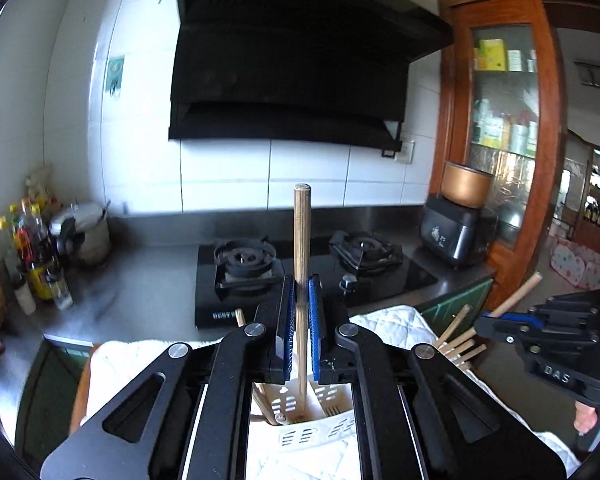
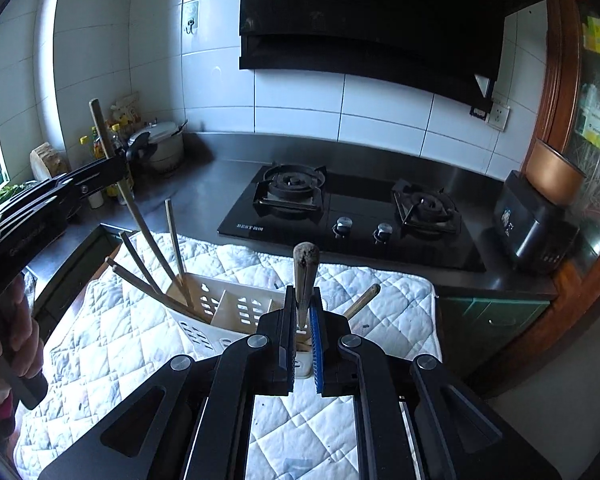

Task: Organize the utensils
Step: 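Lower both chopsticks into the caddy and open both grippers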

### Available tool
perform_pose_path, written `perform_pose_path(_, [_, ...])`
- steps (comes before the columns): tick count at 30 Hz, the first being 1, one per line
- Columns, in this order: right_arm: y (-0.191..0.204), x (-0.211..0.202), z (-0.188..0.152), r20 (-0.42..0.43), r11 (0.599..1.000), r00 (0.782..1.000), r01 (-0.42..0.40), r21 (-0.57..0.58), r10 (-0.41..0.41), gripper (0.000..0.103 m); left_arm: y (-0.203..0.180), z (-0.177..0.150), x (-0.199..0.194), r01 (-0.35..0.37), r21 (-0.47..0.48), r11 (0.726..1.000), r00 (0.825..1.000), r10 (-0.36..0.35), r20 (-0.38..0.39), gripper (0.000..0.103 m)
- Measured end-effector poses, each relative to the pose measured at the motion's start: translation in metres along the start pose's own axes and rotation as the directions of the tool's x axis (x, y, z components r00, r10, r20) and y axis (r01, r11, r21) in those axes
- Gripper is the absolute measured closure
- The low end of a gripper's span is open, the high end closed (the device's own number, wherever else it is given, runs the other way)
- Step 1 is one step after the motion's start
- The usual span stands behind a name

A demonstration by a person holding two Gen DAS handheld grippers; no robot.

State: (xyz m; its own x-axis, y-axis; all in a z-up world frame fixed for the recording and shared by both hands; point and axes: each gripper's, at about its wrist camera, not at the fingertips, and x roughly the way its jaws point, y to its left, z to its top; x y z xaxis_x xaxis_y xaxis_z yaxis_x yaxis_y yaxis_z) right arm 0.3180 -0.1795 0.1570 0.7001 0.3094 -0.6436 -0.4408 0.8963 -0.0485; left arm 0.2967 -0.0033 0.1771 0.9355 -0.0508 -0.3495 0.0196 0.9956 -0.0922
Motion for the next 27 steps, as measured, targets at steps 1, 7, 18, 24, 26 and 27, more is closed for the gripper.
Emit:
perform_pose_path(1, [0.000, 0.003, -0.001, -0.011, 1.000, 1.000, -0.004, 0.002, 0.004, 0.096, 0.003, -0.002, 0.004, 0.000, -0.006, 1.000, 1.000, 0.000, -0.012, 0.098])
perform_pose_path(7, [0.002, 0.019, -0.006, -0.052, 1.000, 0.999, -0.011, 0.003, 0.011, 0.096, 0.016, -0.015, 0.027, 0.003, -0.040, 0.999, 0.996, -0.007, -0.089, 0.098])
perform_pose_path(18, [0.007, 0.035, -0.012, -0.081, 1.000, 0.997, -0.013, 0.005, 0.013, 0.096, 0.023, -0.032, 0.048, 0.021, -0.035, 0.999, 0.984, -0.027, -0.174, 0.097])
perform_pose_path(24, [0.005, 0.038, -0.013, -0.080, 1.000, 0.997, -0.010, 0.016, 0.011, 0.095, 0.020, -0.034, 0.048, 0.025, -0.021, 0.999, 0.984, -0.028, -0.173, 0.095])
perform_pose_path(26, [0.005, 0.036, -0.012, -0.075, 1.000, 0.997, -0.010, 0.014, 0.011, 0.095, 0.020, -0.034, 0.046, 0.022, -0.022, 1.000, 0.985, -0.025, -0.168, 0.095])
perform_pose_path(27, [0.005, 0.035, -0.012, -0.071, 1.000, 0.997, -0.006, 0.014, 0.007, 0.094, 0.020, -0.033, 0.044, 0.028, -0.027, 0.999, 0.986, -0.032, -0.165, 0.094])
